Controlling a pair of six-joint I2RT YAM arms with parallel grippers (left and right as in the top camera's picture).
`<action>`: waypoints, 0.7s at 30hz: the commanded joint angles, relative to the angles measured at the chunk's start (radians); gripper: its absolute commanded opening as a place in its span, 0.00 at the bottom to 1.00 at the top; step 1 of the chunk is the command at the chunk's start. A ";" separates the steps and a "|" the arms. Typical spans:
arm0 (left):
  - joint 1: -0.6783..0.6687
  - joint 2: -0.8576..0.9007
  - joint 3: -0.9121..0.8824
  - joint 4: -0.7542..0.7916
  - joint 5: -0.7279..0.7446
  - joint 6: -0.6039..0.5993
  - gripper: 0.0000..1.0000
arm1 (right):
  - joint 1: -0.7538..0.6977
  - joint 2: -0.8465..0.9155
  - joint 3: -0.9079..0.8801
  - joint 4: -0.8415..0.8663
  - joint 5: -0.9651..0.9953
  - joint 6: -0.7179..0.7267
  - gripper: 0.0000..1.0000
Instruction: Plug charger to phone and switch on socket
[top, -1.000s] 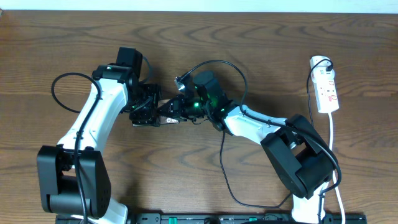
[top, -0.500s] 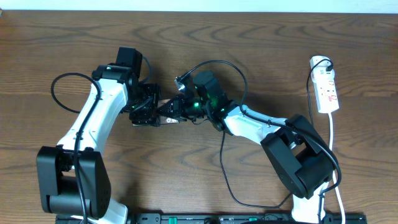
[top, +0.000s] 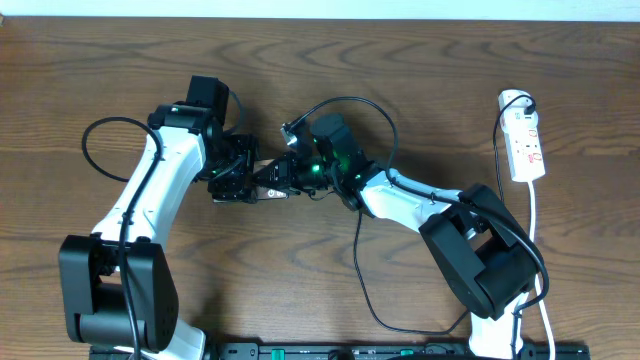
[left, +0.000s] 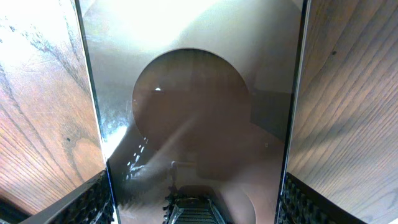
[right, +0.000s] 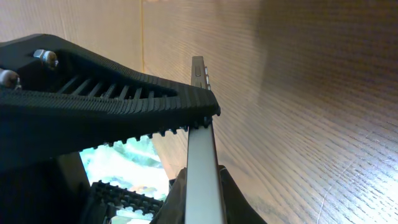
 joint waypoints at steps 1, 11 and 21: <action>-0.004 -0.031 0.035 -0.004 0.017 -0.004 0.78 | 0.015 -0.002 0.004 0.005 -0.015 -0.027 0.01; -0.004 -0.031 0.035 -0.004 0.017 -0.004 0.85 | 0.015 -0.002 0.004 0.005 -0.015 -0.028 0.01; -0.004 -0.031 0.035 -0.005 0.017 0.011 0.90 | 0.015 -0.002 0.004 0.005 -0.016 -0.032 0.01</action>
